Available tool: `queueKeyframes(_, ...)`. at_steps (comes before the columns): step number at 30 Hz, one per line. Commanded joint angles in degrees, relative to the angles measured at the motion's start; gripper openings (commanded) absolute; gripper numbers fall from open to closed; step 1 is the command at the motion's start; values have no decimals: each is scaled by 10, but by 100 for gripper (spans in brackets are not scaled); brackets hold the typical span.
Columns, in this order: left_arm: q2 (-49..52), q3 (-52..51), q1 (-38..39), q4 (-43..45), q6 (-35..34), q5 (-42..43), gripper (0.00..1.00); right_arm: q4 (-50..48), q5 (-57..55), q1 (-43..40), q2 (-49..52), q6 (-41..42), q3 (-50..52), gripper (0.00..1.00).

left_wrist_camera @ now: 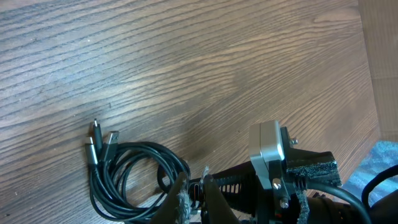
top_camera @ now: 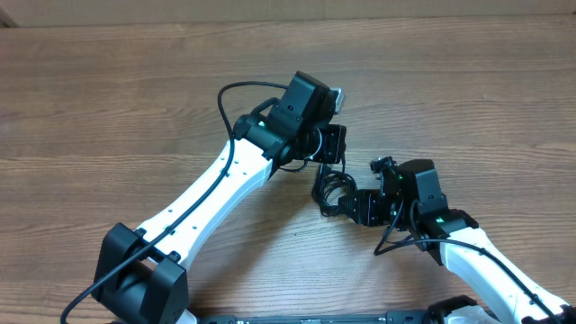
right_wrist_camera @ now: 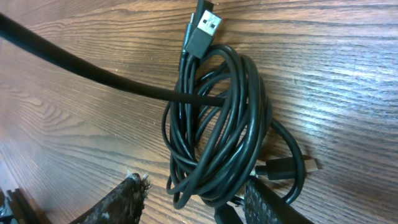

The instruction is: Untangle cables

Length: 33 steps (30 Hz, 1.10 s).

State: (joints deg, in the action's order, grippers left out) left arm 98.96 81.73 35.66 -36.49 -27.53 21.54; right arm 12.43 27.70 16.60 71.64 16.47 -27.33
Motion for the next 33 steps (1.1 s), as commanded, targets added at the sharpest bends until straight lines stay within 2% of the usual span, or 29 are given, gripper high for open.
queueKeyframes(1,2,-3,5,-1,-7,-5,4,-6,2,3,2,-2,-19,50)
queueKeyframes(7,2,-3,5,0,-7,-6,4,-9,-21,3,14,14,-19,49)
queueKeyframes(18,2,-3,5,-6,-7,-8,4,-42,-43,3,59,16,-19,22)
queueKeyframes(22,2,-3,5,-23,1,-8,4,-49,-77,3,59,42,-19,18)
queueKeyframes(27,1,-3,3,-48,23,-12,4,-42,-100,3,59,48,-19,4)
queueKeyframes(33,-5,-2,-15,-71,45,-20,4,-10,-170,3,59,82,-19,4)
